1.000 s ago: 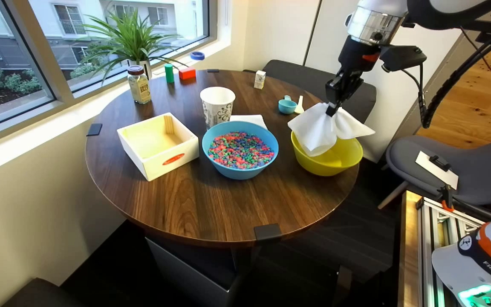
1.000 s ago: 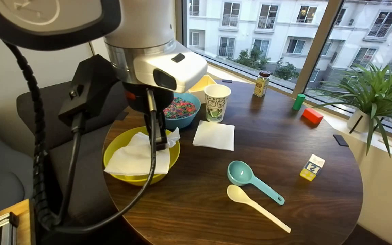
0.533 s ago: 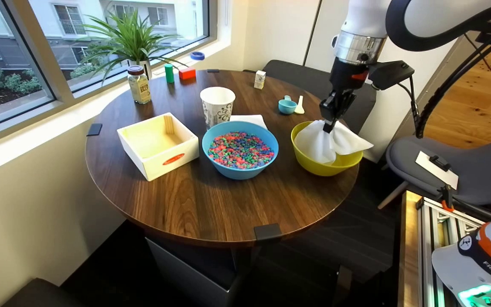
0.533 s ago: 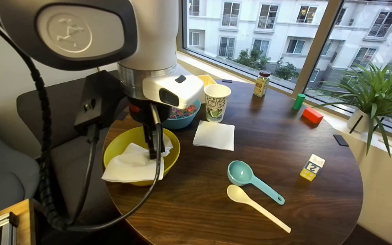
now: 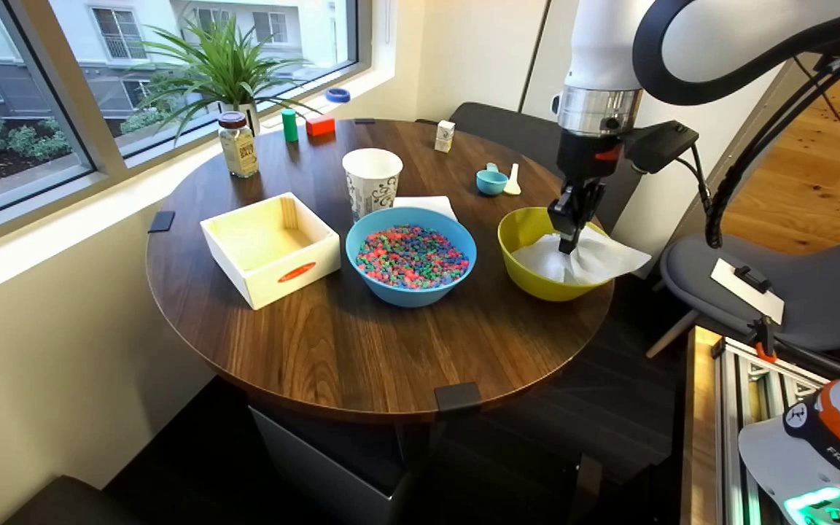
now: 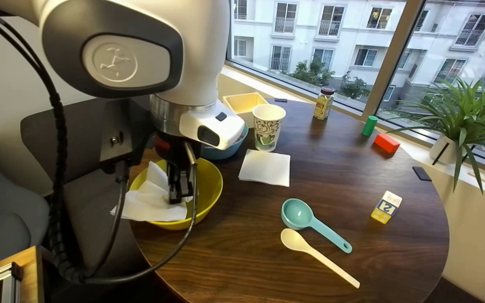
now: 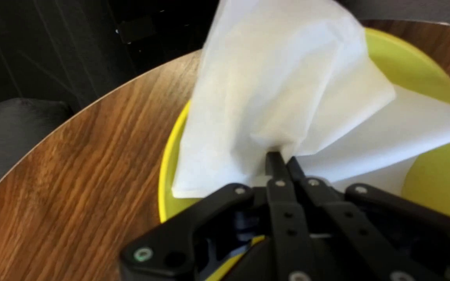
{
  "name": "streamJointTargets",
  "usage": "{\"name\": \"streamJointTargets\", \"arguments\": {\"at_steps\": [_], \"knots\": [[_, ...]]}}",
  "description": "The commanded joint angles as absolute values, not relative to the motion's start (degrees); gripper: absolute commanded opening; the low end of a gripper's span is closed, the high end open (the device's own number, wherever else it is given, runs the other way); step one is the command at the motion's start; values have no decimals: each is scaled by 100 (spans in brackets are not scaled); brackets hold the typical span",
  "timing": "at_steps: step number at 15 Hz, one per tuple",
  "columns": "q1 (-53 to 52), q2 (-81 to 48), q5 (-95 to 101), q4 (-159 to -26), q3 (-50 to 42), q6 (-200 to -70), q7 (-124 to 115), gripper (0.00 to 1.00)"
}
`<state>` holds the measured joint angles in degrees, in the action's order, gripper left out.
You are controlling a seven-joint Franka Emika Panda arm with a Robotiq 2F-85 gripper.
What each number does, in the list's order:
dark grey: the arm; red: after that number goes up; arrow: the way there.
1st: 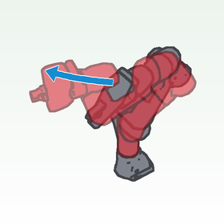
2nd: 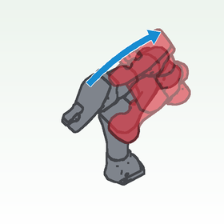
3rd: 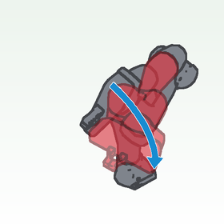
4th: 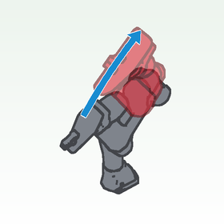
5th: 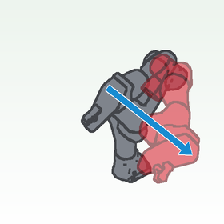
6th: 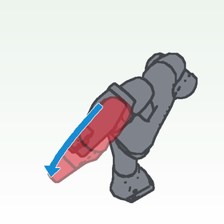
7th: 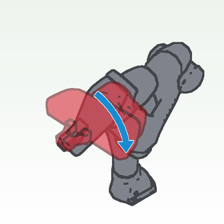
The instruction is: Pick up the yellow bowl and move it backwards on the table, wipe the yellow bowl with the white paper towel on the far right, put the white paper towel onto the table
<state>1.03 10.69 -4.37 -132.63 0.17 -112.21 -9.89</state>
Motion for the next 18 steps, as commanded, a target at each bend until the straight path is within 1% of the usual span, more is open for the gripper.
{"name": "streamJointTargets", "arguments": {"at_steps": [1,4,8,11,14,18], "knots": [[27,929,-922,-13096,-29,-11200,-650,0],[37,954,-1027,-13152,-5,-11735,-543,0],[61,1024,-671,-13336,57,-12727,-622,0],[100,1058,-164,-13457,106,-13024,-815,0],[105,1088,344,-13474,157,-12581,-1022,0],[0,1041,211,-13398,167,-11752,-774,0]]}}
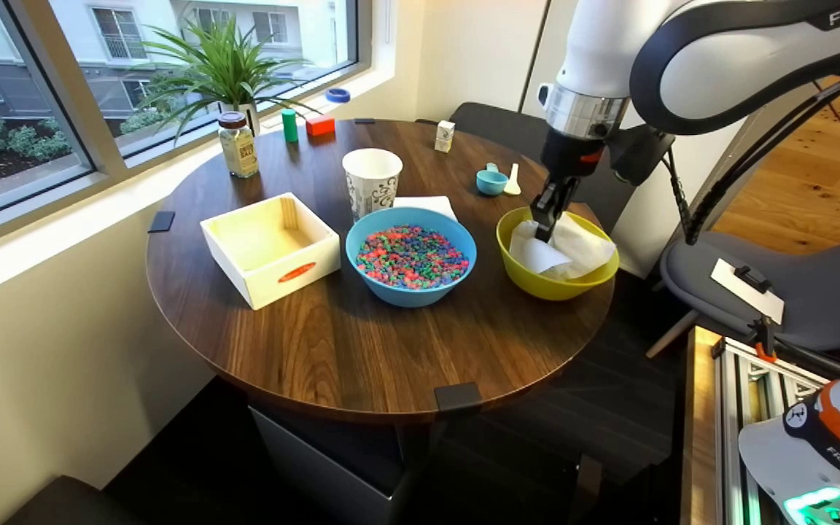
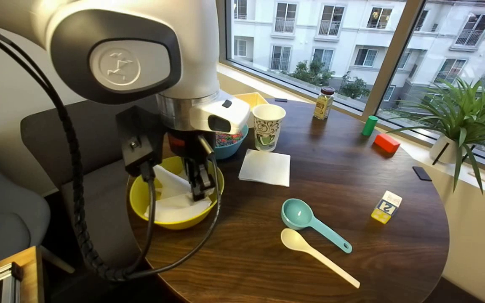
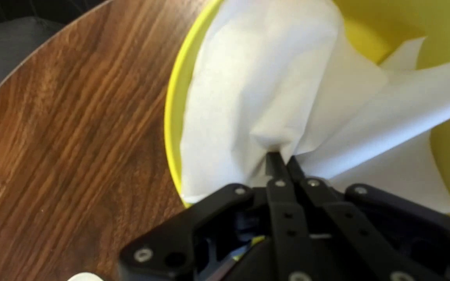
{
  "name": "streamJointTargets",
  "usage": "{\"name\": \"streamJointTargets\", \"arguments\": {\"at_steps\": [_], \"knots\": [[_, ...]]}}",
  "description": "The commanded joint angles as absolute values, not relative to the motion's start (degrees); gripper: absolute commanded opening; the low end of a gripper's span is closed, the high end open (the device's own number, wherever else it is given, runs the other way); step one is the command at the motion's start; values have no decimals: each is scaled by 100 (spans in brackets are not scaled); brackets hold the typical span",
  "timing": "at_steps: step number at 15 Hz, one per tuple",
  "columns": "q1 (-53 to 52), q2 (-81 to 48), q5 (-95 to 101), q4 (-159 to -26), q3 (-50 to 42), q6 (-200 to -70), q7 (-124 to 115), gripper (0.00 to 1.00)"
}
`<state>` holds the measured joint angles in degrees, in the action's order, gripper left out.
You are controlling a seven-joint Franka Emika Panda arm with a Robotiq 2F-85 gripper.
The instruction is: Pick up the yellow bowl and move it backwards on the table, wipe the yellow bowl with the white paper towel on the far right, put the white paper towel onto the table
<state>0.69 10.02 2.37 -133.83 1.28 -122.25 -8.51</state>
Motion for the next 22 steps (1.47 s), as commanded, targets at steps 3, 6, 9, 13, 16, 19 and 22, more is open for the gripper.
{"name": "streamJointTargets", "arguments": {"at_steps": [3,6,9,13,16,19,22], "knots": [[-88,990,-157,-13305,149,-11270,-488,0],[-142,946,-557,-13278,111,-11416,-246,0],[-148,981,-920,-13344,94,-12048,50,0],[-108,988,-750,-13445,128,-12922,117,0],[-48,1029,-313,-13468,175,-12736,-154,0],[-20,1053,186,-13488,203,-12331,-340,0],[-70,1064,307,-13450,192,-11698,-234,0]]}}
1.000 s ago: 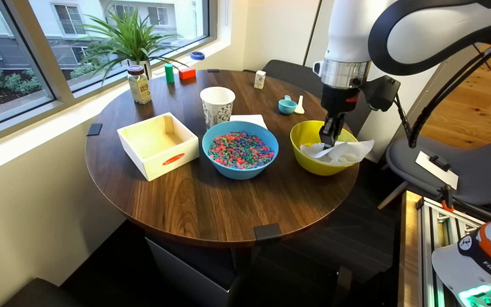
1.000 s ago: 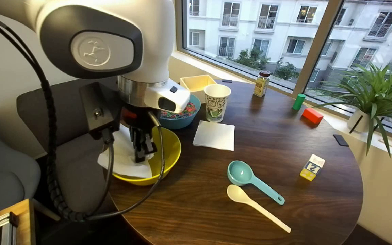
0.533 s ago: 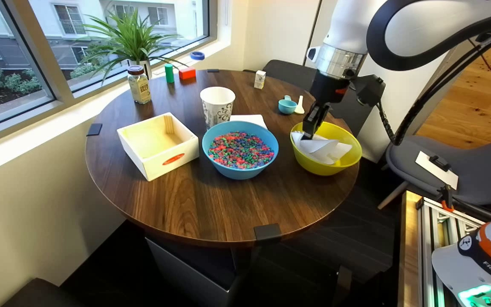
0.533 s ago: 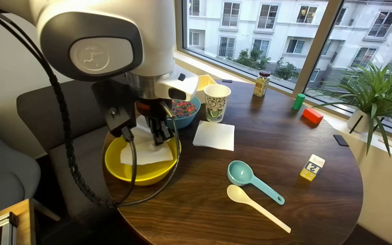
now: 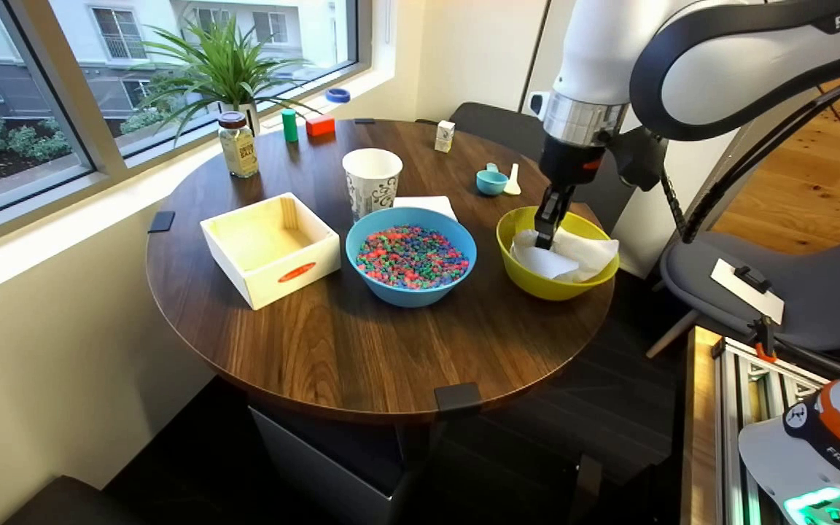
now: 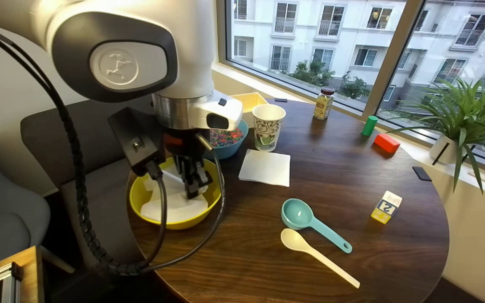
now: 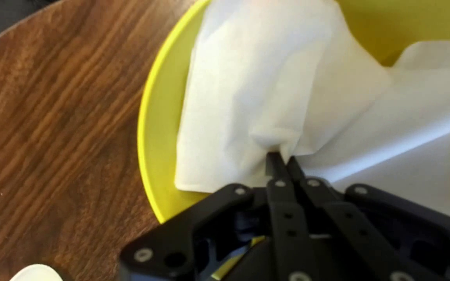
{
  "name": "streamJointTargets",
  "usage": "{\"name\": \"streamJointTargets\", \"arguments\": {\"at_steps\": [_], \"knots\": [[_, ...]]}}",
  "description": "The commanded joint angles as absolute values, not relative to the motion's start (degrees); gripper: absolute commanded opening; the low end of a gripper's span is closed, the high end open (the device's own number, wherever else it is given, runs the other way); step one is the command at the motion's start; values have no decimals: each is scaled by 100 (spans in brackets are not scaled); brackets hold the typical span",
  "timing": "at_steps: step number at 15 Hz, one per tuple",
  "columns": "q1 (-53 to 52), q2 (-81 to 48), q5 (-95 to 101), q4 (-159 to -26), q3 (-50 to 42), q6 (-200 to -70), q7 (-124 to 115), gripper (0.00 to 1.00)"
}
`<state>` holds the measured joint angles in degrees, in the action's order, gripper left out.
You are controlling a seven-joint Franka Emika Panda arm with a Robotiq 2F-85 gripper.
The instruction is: Pick up the yellow bowl and move it backwards on the table, wipe the yellow bowl with the white paper towel on the far right, put the white paper towel onto the table
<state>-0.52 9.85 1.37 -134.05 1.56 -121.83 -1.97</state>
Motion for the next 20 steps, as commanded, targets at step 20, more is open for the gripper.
{"name": "streamJointTargets", "arguments": {"at_steps": [20], "knots": [[-145,1184,-169,-13503,128,-12015,-4,0]]}}
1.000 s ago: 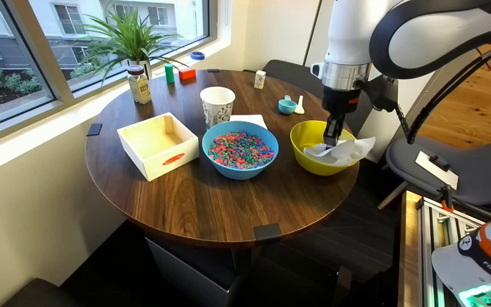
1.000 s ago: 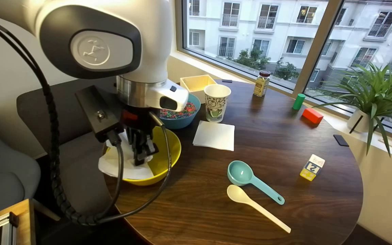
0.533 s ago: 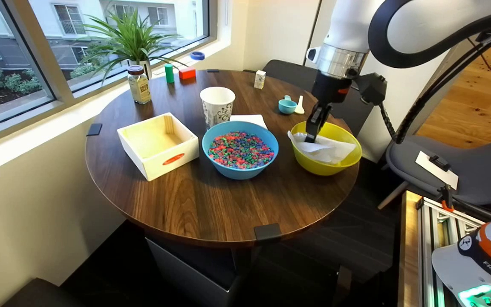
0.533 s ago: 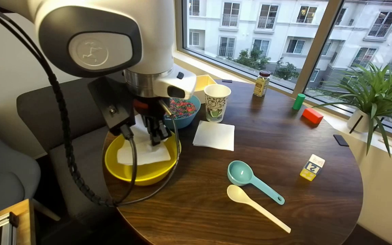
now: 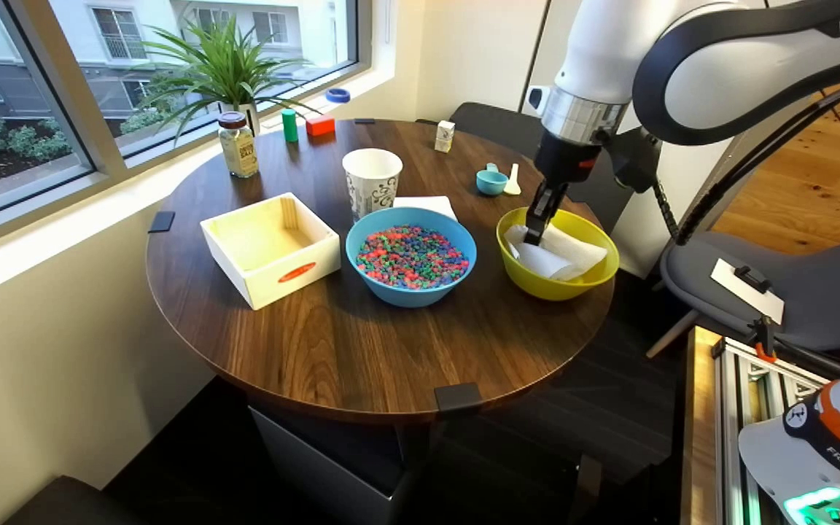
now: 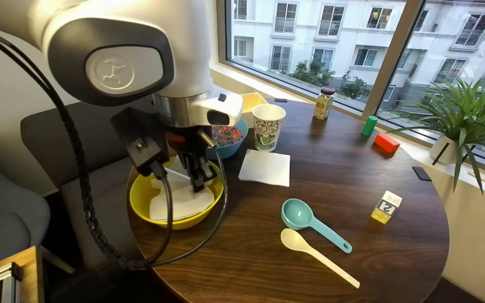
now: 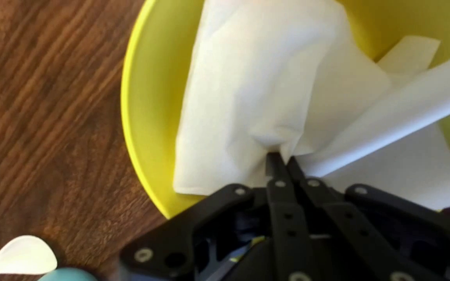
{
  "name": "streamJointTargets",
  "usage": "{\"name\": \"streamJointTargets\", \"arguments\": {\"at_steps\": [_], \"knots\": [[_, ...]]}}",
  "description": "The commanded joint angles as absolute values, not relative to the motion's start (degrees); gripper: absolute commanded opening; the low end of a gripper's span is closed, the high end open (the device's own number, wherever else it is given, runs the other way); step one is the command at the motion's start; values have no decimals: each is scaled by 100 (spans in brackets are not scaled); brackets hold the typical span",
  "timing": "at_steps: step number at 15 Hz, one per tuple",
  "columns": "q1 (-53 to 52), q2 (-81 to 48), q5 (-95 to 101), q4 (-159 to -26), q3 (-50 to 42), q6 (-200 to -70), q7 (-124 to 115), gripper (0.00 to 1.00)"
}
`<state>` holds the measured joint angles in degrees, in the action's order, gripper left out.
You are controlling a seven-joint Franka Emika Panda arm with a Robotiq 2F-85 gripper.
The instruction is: Pick up the yellow bowl and move it backwards on the table, wipe the yellow bowl with the white paper towel on the far right, put the white paper towel onto the table
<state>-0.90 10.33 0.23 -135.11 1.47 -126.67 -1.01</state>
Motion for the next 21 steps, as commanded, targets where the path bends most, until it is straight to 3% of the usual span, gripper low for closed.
{"name": "streamJointTargets", "arguments": {"at_steps": [1,9,17,21], "knots": [[-158,1203,-310,-13475,104,-11857,70,0],[36,1692,-527,-13424,-51,-12430,-236,0],[642,1669,-164,-13306,-211,-14445,-1044,0],[904,1403,102,-13305,-231,-14728,-1368,0]]}}
